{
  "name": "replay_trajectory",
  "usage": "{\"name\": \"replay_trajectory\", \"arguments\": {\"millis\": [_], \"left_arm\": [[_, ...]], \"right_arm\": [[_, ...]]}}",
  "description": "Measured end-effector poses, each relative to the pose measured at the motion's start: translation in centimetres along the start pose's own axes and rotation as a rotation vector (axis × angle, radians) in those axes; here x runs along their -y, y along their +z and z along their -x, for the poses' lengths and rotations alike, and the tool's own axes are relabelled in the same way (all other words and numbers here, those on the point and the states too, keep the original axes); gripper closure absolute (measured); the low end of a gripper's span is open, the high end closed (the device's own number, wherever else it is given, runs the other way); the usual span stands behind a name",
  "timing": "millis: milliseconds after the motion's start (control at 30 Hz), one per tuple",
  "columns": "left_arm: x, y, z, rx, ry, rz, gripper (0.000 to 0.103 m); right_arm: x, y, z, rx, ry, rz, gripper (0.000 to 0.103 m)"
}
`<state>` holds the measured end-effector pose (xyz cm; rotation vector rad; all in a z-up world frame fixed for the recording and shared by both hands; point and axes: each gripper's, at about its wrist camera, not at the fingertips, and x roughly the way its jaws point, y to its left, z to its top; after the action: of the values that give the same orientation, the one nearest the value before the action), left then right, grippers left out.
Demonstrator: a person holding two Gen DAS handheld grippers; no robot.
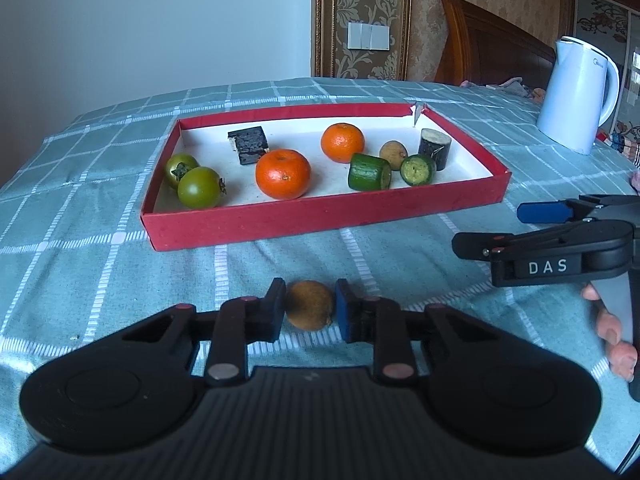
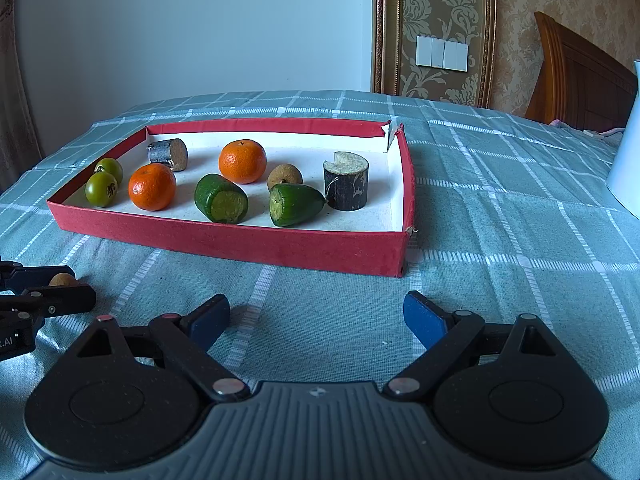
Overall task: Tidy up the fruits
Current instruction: 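Carry the brown fruit into the tray and open the left gripper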
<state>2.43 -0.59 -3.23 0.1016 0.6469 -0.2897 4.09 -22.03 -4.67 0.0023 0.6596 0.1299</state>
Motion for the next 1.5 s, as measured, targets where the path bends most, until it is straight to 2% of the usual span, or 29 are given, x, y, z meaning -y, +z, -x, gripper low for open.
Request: {"name": "replay_trajectory", "arguments": {"millis": [300,600,800,1100,1500], "left_arm": [[-0.4,0.9,0.9,0.032,-0.002,0.004,0.080],[-1.5,4.4,0.0,0.075,0.025,0.019,0.080],[-2.4,7.0,-1.9,0.083,0.062,0.030,0.080],[-3.9,9.1,-5.5,0.071,0.114,0.062,0.080],[-5.0,9.6,-8.9,0.037,0.124,0.093,0.080]], "right_arm": [[0.0,0.0,0.0,0.000,0.000,0.000,0.009],[0.0,0.0,0.0,0.000,0.000,0.000,0.009],[0.0,0.0,0.0,0.000,0.000,0.000,0.009],[0.0,0.0,0.0,0.000,0.000,0.000,0.009],[0.0,0.0,0.0,0.000,0.000,0.000,0.008]]}}
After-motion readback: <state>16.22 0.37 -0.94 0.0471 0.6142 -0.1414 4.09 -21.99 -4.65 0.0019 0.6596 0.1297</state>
